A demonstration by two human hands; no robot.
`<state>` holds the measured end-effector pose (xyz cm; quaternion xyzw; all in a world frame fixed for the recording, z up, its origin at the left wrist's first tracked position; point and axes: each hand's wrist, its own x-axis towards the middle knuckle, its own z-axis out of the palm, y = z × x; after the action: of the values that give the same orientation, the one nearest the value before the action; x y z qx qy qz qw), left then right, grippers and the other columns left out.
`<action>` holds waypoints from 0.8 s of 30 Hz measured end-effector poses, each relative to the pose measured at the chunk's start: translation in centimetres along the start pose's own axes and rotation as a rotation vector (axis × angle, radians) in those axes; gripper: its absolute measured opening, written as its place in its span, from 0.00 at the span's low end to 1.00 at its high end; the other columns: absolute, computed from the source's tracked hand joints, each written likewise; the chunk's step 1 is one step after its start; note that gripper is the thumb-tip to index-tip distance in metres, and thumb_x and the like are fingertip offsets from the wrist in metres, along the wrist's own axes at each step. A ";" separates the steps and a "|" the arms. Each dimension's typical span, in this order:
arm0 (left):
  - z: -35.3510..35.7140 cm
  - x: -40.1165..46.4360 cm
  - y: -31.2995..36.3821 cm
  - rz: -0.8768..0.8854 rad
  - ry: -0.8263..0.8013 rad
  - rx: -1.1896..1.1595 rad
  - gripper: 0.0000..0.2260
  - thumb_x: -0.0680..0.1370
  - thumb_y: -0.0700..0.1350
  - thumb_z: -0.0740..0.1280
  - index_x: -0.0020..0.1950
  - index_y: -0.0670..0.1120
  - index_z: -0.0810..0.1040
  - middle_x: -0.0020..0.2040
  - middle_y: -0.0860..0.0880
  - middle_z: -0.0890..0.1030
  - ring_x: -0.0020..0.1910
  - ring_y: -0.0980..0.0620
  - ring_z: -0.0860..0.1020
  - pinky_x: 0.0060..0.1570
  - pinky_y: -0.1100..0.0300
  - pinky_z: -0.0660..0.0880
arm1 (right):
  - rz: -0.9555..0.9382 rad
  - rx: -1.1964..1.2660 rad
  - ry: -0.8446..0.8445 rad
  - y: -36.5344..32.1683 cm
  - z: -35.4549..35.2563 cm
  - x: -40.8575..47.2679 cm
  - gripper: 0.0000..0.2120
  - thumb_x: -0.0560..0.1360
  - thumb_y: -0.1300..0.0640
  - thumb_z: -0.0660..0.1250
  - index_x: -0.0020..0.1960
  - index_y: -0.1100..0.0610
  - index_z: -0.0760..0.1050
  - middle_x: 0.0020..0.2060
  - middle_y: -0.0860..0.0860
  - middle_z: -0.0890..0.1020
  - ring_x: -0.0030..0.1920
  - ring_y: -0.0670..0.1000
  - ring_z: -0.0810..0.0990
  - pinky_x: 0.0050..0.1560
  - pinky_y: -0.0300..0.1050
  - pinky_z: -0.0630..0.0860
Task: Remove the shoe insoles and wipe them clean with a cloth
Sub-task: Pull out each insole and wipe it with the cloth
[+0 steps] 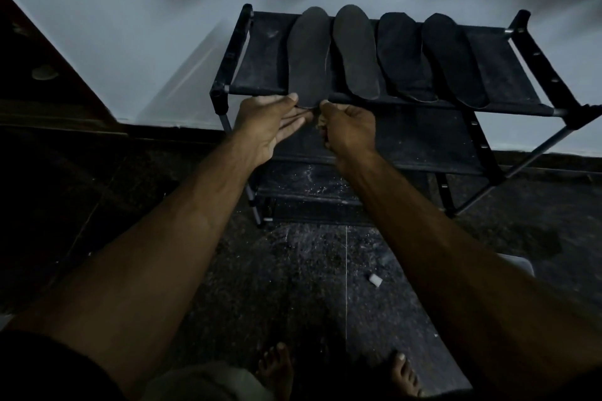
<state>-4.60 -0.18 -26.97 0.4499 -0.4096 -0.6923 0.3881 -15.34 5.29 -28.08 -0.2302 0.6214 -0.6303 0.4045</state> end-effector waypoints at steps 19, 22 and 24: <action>1.1 1.5 0.3 0.037 0.107 0.106 0.14 0.79 0.50 0.66 0.48 0.39 0.78 0.43 0.43 0.84 0.38 0.55 0.84 0.36 0.67 0.78 | 0.004 0.081 0.090 0.0 0.7 0.9 0.16 0.80 0.57 0.65 0.34 0.59 0.71 0.27 0.52 0.76 0.24 0.44 0.71 0.22 0.34 0.66; 0.7 0.5 -0.4 -0.043 0.094 0.180 0.21 0.82 0.59 0.58 0.51 0.43 0.80 0.45 0.47 0.85 0.42 0.55 0.85 0.38 0.64 0.79 | 0.026 0.029 0.047 0.4 -0.4 0.3 0.19 0.80 0.55 0.64 0.32 0.57 0.71 0.26 0.51 0.75 0.23 0.45 0.71 0.23 0.35 0.66; 0.5 -0.2 -1.2 -0.077 0.084 0.225 0.22 0.83 0.60 0.53 0.54 0.45 0.79 0.47 0.49 0.85 0.44 0.55 0.84 0.40 0.63 0.79 | 0.038 0.022 -0.016 0.4 -1.3 -0.3 0.19 0.81 0.55 0.62 0.31 0.58 0.70 0.26 0.52 0.75 0.23 0.46 0.70 0.22 0.35 0.65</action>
<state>-5.21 0.53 -27.89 0.5346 -0.4505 -0.6367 0.3253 -16.13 6.33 -28.59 -0.2189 0.6156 -0.6272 0.4240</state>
